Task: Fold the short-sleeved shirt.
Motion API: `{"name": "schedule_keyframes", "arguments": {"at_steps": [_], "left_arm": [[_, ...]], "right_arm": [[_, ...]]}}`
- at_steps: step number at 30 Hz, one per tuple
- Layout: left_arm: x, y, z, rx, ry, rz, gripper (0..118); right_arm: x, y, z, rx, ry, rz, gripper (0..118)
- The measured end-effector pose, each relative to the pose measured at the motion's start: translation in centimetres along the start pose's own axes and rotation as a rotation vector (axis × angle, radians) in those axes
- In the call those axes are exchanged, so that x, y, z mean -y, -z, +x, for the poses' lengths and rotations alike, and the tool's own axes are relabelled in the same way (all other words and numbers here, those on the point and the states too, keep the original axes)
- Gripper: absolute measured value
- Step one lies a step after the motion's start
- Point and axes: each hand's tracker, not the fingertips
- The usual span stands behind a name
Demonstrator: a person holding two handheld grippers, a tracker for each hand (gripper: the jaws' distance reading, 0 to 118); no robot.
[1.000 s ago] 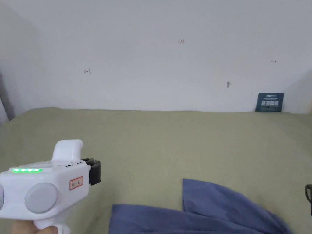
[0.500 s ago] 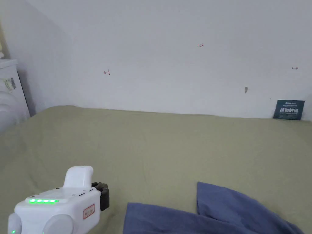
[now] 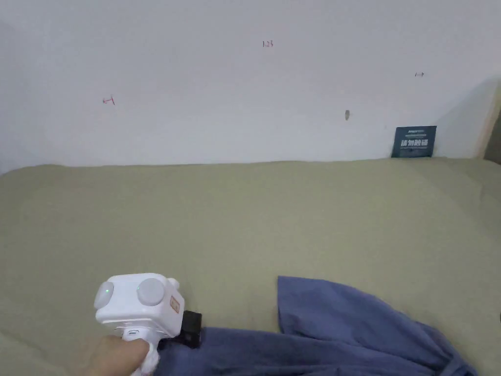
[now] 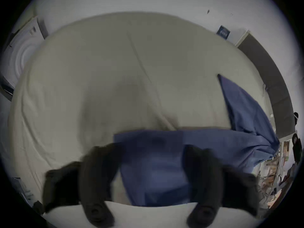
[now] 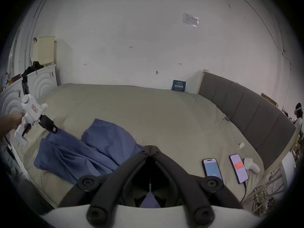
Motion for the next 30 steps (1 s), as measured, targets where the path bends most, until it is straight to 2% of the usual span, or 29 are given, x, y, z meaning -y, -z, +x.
{"name": "schedule_keyframes", "arguments": {"at_steps": [1,4,5,6,7,9,14,15,16,18,19,20,21,23,26,28,29,30], "left_arm": [[0.0,0.6,0.2,-0.041,0.023,-0.021,62],[0.2,-0.5,0.3,-0.039,0.036,0.013,59],[0.2,-0.9,0.2,-0.038,0.043,0.017,50],[0.5,-1.5,-0.3,-0.025,0.047,0.035,4],[0.5,-2.1,-0.9,0.080,0.001,0.051,0],[0.4,-3.0,-1.5,0.117,-0.081,0.063,0],[1.5,-5.7,-1.0,0.115,-0.041,0.122,0],[1.6,-6.2,-0.8,0.122,-0.035,0.130,0],[1.7,-6.5,-0.6,0.124,-0.030,0.136,0],[1.9,-6.8,-0.1,0.117,-0.018,0.141,0],[2.0,-7.0,0.1,0.116,-0.014,0.145,0],[2.0,-7.0,0.2,0.119,-0.012,0.145,0],[2.2,-7.1,0.5,0.122,-0.011,0.146,0],[2.1,-7.0,0.6,0.128,-0.011,0.148,0],[2.2,-7.0,0.7,0.126,0.001,0.150,0],[2.3,-7.3,0.7,0.130,0.008,0.158,0],[2.4,-7.4,0.7,0.131,0.006,0.158,0],[2.2,-7.2,0.2,0.129,0.000,0.163,0]], "right_arm": [[0.2,0.1,0.2,0.004,0.002,-0.007,0],[0.9,0.7,0.5,0.006,0.015,-0.026,0],[1.1,0.9,0.5,0.006,0.019,-0.029,0],[1.2,1.1,0.5,0.004,0.024,-0.032,0],[1.4,1.3,0.5,0.003,0.027,-0.034,0],[1.5,1.4,0.4,-0.002,0.037,-0.034,0],[1.7,1.7,1.1,-0.056,0.068,-0.053,2],[1.7,1.8,1.2,-0.090,0.069,-0.075,14],[1.7,2.0,1.4,-0.121,0.068,-0.103,39],[1.8,2.8,1.6,-0.159,0.070,-0.174,113],[2.0,3.3,1.3,-0.172,0.074,-0.218,118],[2.3,3.5,1.1,-0.206,0.067,-0.227,115],[2.3,3.6,1.2,-0.200,0.069,-0.189,115],[2.5,4.7,1.1,-0.212,0.080,-0.236,115],[3.2,6.4,1.2,-0.241,0.125,-0.330,115],[3.6,7.6,1.5,-0.245,0.167,-0.373,111],[3.8,8.0,1.7,-0.239,0.187,-0.409,103],[4.0,8.4,1.8,-0.239,0.208,-0.438,78]]}}
